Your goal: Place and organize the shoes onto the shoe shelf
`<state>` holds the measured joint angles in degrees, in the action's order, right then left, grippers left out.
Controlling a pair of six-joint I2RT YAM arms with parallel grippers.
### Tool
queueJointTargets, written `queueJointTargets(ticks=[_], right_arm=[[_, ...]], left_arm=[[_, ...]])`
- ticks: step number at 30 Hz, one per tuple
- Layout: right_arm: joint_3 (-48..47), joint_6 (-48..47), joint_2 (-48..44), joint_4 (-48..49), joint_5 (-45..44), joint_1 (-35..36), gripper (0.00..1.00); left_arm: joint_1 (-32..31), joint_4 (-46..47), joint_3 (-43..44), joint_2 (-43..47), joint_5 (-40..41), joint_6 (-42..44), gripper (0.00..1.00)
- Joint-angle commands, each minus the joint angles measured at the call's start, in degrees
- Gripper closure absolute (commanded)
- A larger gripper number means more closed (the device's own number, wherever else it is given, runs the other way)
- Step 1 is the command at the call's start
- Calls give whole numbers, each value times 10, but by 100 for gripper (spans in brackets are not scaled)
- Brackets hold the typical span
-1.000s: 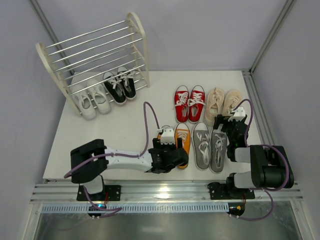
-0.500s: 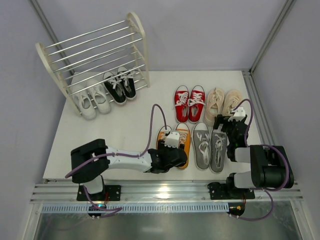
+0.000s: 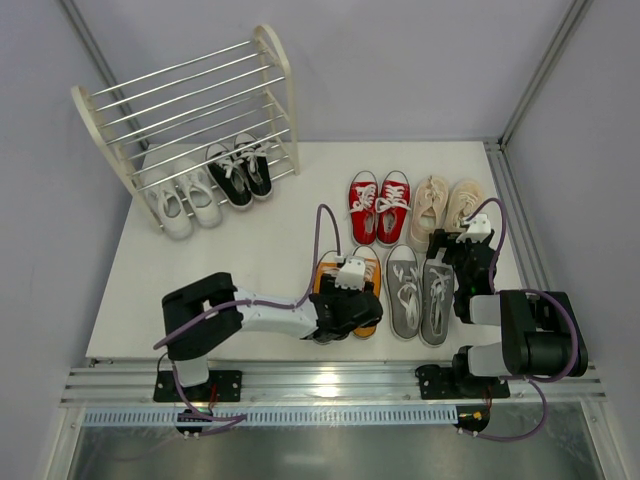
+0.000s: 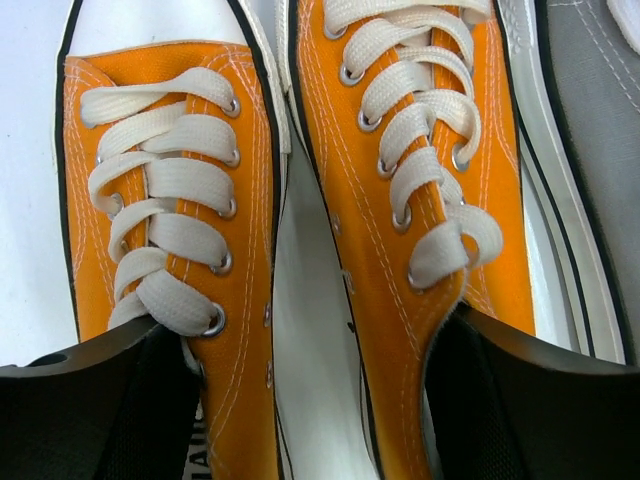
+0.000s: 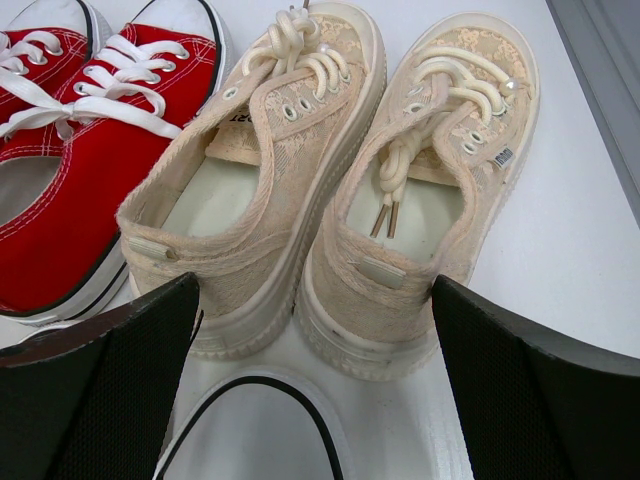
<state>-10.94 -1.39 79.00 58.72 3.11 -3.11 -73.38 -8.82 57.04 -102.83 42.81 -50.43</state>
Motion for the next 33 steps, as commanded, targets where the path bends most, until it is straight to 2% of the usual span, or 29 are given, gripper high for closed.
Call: queueJointTargets(ticks=[1, 5, 8, 9, 11, 12, 15, 21, 27, 31, 33], right_arm=[[-10, 4, -9, 48, 1, 1, 3], [-10, 4, -8, 49, 1, 1, 3], [-10, 4, -9, 49, 1, 0, 3], [-10, 4, -8, 49, 1, 0, 3], [-10, 4, -8, 49, 1, 1, 3], [-9, 4, -8, 49, 1, 1, 3], [-9, 4, -8, 48, 2, 0, 3], [-10, 4, -8, 49, 1, 1, 3], [-10, 4, -8, 49, 1, 0, 3], [-9, 4, -8, 49, 2, 1, 3], [-9, 4, -8, 49, 1, 1, 3]], left_arm=[[22, 85, 17, -17, 28, 38, 25], [39, 136, 11, -13, 35, 54, 28], [51, 162, -1, -1, 36, 59, 39], [54, 165, -3, 2, 31, 64, 51], [54, 162, -5, 8, 26, 68, 62], [54, 159, -6, 9, 27, 69, 76], [55, 164, -19, 15, 25, 72, 99], [54, 138, -47, 46, 8, 66, 100], [40, -46, -61, 135, 103, -4, 100], [56, -52, -93, 191, 133, -1, 100], [75, -36, -96, 210, 129, 40, 100]])
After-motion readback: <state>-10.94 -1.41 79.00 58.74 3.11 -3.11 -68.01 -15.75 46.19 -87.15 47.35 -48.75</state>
